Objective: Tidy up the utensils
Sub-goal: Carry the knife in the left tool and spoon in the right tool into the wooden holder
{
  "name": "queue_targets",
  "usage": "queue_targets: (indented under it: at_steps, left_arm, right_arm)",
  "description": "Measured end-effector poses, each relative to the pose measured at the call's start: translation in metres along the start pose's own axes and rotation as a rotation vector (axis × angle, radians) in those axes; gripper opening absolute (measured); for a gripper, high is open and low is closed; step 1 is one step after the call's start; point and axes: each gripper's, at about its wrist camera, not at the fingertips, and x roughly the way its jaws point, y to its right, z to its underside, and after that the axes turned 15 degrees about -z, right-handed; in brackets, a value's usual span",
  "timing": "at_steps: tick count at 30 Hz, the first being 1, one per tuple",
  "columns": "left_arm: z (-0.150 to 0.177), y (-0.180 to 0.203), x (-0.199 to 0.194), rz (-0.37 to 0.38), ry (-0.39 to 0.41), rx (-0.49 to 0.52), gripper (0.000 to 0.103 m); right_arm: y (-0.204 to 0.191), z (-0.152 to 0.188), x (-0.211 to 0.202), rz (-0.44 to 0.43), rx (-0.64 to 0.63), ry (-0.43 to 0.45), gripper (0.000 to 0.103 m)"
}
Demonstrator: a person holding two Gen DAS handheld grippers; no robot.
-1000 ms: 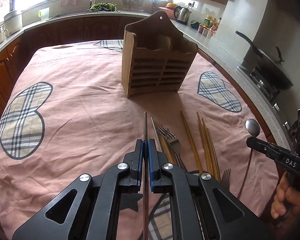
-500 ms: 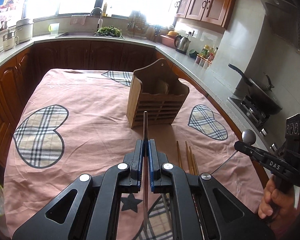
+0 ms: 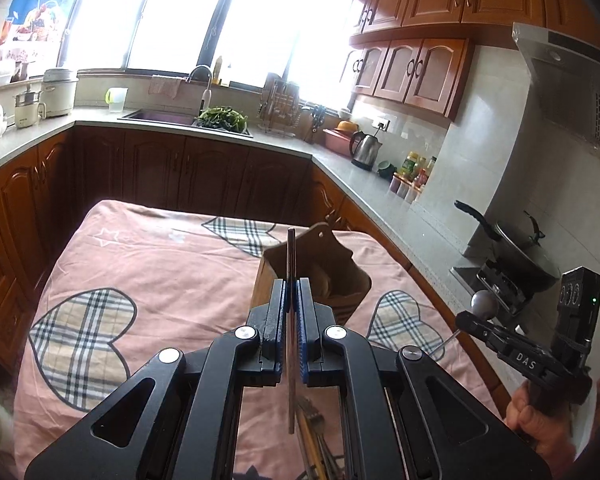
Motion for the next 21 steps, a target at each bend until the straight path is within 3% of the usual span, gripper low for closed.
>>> queue_targets:
  at_steps: [13, 21]
  left_arm:
    - [-0.08, 0.012, 0.04, -0.015, 0.159, -0.095, 0.004]
    - [-0.072, 0.012, 0.106, -0.085, 0.147, -0.124, 0.004]
  right_arm:
    - [0.013, -0.091, 0.035, 0.073, -0.119, 0.133, 0.002]
    - [0.035, -0.091, 0.11, 0.097, -0.141, 0.026, 0.002]
